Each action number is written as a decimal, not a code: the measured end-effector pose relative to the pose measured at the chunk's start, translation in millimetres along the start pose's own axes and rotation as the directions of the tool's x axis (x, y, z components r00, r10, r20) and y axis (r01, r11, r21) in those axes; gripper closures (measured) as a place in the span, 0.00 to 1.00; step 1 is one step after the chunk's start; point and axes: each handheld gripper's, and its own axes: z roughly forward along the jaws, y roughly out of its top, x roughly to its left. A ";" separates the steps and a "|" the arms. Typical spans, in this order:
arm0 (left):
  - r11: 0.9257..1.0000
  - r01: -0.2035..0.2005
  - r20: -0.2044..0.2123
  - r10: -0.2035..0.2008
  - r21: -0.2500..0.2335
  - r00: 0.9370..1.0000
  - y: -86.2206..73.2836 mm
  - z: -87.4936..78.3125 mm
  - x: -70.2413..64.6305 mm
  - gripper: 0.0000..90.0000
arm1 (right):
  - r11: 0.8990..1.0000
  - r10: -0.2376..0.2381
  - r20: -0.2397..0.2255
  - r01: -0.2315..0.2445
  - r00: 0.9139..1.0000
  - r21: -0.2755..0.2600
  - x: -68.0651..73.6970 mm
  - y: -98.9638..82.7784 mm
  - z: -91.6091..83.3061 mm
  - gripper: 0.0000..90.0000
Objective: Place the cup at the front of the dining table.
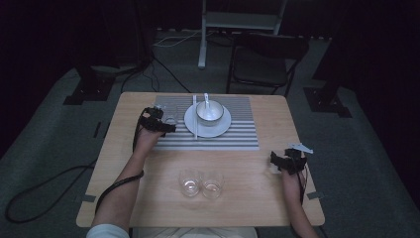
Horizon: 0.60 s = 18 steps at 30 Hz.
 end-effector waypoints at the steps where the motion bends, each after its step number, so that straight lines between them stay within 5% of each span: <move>1: 1.000 -0.002 -0.001 0.002 -0.007 1.000 -1.4 -0.9 0.0 0.02 | 1.000 0.000 0.000 0.000 1.000 0.000 0.1 0.0 0.0 0.14; 7: 0.999 -0.017 0.039 0.018 -0.031 0.999 -11.0 -5.6 -1.0 0.02 | 1.000 -0.001 0.001 0.001 1.000 0.001 0.1 0.0 0.0 0.14; 9: 0.999 -0.045 0.020 0.045 -0.022 0.999 -14.9 -5.5 -3.5 0.02 | 1.000 0.001 -0.001 -0.001 1.000 0.001 0.1 0.0 0.0 0.14; 18: 0.998 -0.051 0.010 0.051 -0.049 0.999 -30.6 -13.9 -4.6 0.02 | 1.000 0.000 -0.002 0.000 1.000 0.001 0.0 0.0 0.0 0.14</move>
